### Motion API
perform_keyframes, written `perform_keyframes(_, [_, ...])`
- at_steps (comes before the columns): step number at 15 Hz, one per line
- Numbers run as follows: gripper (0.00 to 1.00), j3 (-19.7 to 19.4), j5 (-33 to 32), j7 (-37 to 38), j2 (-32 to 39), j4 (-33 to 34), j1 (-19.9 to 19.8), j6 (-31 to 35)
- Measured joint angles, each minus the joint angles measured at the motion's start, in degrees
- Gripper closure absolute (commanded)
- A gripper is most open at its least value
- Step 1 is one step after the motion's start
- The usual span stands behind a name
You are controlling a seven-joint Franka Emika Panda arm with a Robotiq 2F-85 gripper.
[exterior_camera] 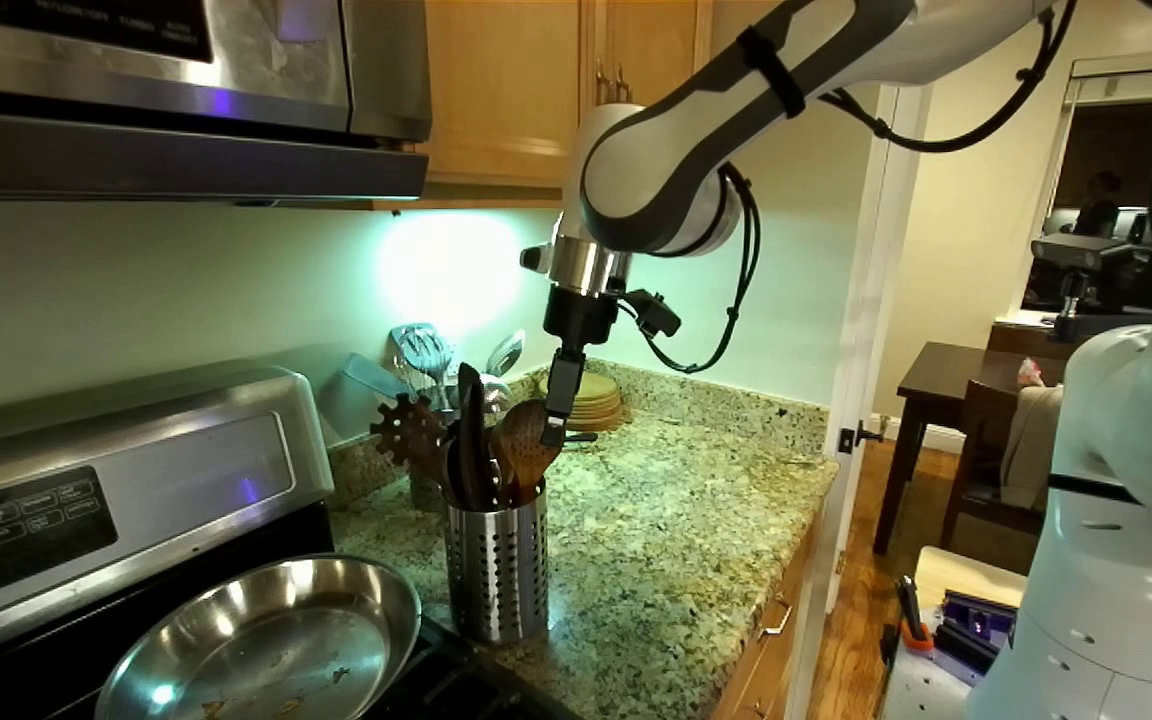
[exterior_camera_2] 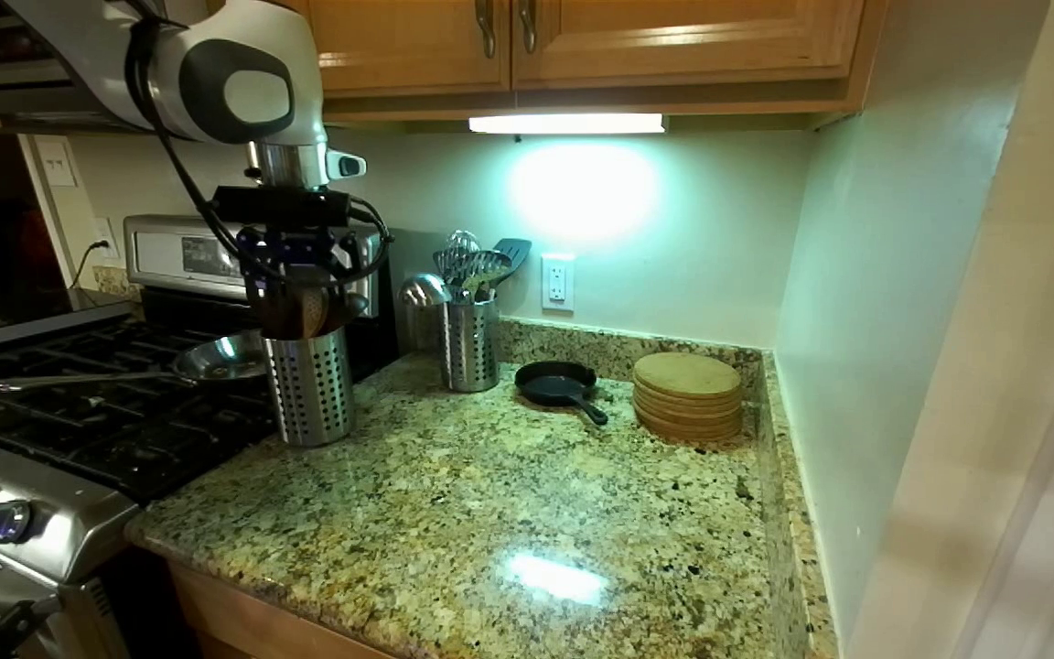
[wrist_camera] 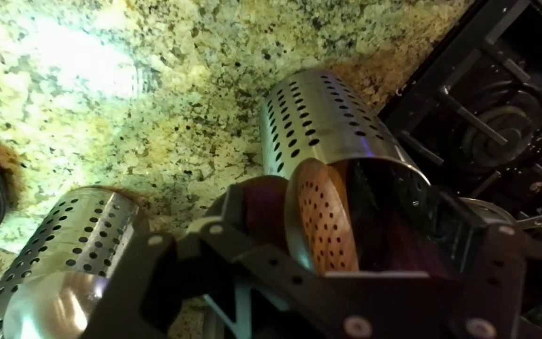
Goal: Take a wooden spoon out of the utensil holder and put it on the counter
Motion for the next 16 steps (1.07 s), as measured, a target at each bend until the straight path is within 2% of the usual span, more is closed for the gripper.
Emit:
perform_keyframes(4, [0.1,-0.03,0.01,-1.57,1.66,1.43,0.0,0.0])
perform_keyframes(6, [0.2,-0.03,0.01,-2.23,2.29,2.49,0.0,0.0])
perform_keyframes(7, [0.4,-0.03,0.01,-2.43,2.55,3.0,0.0,0.0])
perform_keyframes(9, [0.55,-0.03,0.01,-2.74,3.15,3.97,-0.01,0.0])
perform_keyframes(14, [0.87,-0.06,0.06,-2.84,3.35,4.67,-0.23,0.0])
perform_keyframes(16, [0.92,-0.07,0.21,-2.84,3.4,4.67,-0.24,0.0])
